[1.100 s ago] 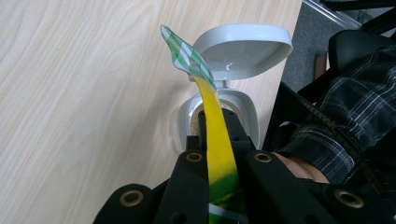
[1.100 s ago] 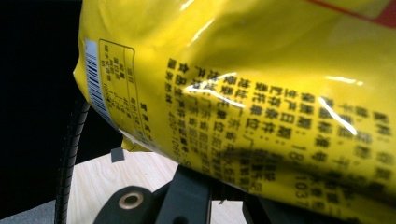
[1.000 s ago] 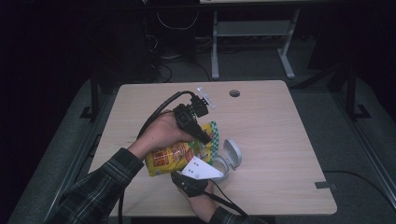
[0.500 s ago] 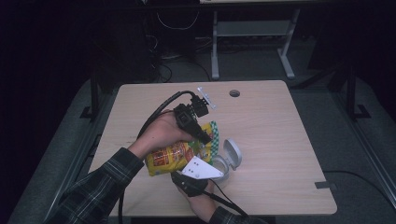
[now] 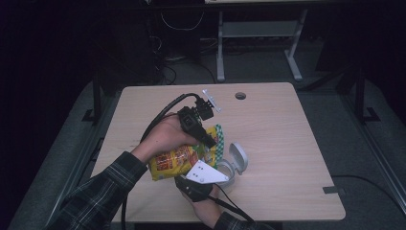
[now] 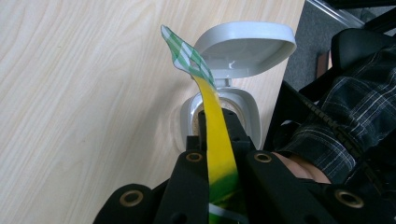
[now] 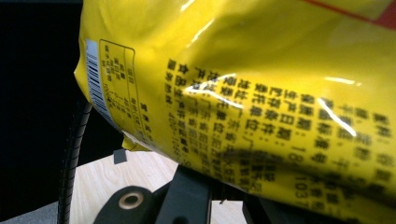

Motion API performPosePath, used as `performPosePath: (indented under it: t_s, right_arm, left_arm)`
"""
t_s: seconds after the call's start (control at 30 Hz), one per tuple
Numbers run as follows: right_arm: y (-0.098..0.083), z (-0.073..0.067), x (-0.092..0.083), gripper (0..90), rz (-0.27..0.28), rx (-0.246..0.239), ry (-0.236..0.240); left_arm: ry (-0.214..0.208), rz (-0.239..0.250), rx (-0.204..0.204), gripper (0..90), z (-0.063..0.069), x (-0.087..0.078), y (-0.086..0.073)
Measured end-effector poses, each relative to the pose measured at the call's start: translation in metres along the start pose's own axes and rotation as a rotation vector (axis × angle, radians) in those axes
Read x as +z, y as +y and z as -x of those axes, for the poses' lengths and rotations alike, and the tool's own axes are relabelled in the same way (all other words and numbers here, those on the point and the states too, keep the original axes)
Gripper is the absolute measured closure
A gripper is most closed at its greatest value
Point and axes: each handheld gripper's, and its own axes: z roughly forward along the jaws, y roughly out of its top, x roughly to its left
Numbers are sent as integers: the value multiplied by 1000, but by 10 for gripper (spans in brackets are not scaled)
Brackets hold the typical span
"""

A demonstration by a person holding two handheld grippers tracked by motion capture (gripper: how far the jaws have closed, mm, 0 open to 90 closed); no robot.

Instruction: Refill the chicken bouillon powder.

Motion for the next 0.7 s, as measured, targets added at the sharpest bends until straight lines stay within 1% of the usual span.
performPosePath:
  t_s: [0.7]
  right_arm:
    - [0, 0, 0, 898, 2, 6, 2]
  left_arm:
    - [4, -8, 4, 900, 0, 1, 1]
